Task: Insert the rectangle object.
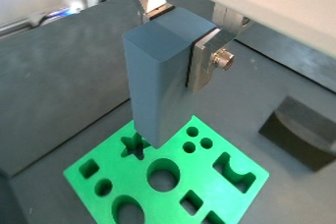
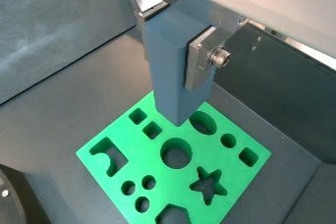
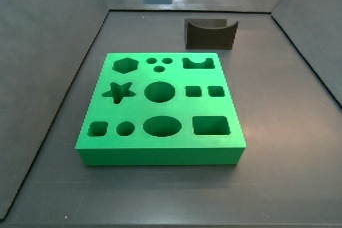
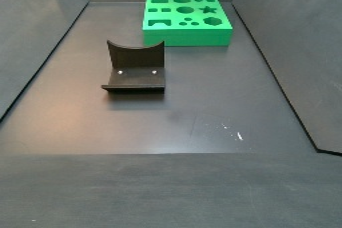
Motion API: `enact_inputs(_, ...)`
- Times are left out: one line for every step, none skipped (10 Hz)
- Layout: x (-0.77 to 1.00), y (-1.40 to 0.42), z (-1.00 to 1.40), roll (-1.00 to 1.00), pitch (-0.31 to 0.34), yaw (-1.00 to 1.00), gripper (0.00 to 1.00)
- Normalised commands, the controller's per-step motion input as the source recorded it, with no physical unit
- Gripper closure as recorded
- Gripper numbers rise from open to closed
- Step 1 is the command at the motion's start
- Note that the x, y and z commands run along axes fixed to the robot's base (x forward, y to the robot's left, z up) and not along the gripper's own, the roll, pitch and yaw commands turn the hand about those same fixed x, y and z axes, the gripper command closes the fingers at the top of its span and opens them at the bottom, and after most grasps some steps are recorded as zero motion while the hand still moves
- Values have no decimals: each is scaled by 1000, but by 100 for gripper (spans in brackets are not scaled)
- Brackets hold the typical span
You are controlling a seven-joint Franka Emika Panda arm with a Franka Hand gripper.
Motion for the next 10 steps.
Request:
enact_inputs(617, -240, -937, 180, -43, -529, 100)
enact_inputs(909, -226, -914, 131, -54, -246, 100)
enact_inputs(1000, -111, -800, 0, -59, -60, 100)
enact_inputs(1000, -69, -749, 0, -60, -11, 100)
enact_inputs(1000, -91, -743, 0, -51, -3, 100)
enact_inputs(1000, -120, -737, 0, -39, 0, 100)
enact_inputs(651, -371, -737, 96, 0, -374, 100)
enact_inputs(374, -377, -554, 31, 0, -603, 100)
enact_inputs(191, -369, -417, 0, 9, -694, 100)
enact_inputs(129, -374, -343, 0, 0, -729, 100)
